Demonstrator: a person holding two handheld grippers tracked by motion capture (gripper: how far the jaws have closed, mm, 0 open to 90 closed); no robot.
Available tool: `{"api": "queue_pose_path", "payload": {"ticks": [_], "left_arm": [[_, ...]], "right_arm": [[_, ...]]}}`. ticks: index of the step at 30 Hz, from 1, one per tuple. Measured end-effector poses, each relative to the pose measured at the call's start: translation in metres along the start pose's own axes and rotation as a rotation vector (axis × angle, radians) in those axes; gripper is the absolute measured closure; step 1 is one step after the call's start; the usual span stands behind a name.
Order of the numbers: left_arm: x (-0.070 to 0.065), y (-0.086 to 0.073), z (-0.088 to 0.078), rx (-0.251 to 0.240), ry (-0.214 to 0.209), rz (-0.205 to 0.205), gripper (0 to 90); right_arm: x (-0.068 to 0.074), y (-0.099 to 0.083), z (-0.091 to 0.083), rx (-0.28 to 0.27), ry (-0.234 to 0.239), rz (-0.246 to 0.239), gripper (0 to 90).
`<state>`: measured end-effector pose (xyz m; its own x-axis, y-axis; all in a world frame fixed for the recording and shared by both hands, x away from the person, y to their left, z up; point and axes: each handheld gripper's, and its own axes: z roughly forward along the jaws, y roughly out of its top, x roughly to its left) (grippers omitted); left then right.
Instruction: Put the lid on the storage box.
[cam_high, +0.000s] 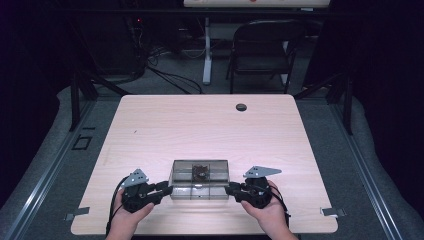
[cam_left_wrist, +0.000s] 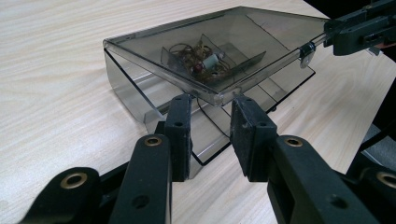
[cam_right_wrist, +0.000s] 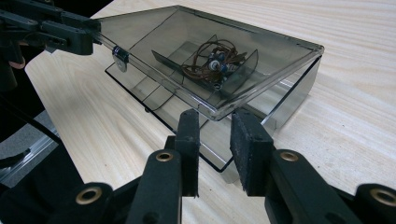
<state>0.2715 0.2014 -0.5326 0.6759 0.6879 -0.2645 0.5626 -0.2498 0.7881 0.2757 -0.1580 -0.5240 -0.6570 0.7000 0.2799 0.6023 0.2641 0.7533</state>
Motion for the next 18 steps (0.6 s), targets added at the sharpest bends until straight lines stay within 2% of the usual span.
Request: {"api": "queue_pose_path", "payload": {"ticks": [18], "left_arm": [[-0.0020,-0.0084,0.0009,0.007,-0.009,0.003,71.8]], "right_arm": [[0.0010,-0.0077,0.0028,0.008,-0.012,-0.023,77.3]]}}
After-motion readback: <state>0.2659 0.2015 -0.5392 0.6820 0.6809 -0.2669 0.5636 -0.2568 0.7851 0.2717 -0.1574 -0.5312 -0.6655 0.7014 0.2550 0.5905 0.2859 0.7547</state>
